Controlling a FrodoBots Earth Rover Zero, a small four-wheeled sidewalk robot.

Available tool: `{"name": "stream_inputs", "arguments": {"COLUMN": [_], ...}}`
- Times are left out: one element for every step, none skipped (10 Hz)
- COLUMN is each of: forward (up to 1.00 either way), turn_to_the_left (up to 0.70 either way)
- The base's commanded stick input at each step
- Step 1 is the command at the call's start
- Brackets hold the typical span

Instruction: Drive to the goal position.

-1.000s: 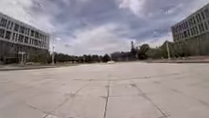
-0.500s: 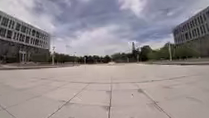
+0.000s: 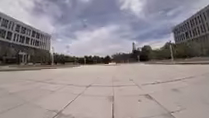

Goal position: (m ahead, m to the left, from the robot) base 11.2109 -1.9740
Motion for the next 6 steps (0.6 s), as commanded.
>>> {"name": "stream_inputs", "arguments": {"forward": [0.70,0.70,0.70,0.70,0.70,0.70], "turn_to_the_left": [0.00,0.02,0.02,0.01,0.01,0.01]}}
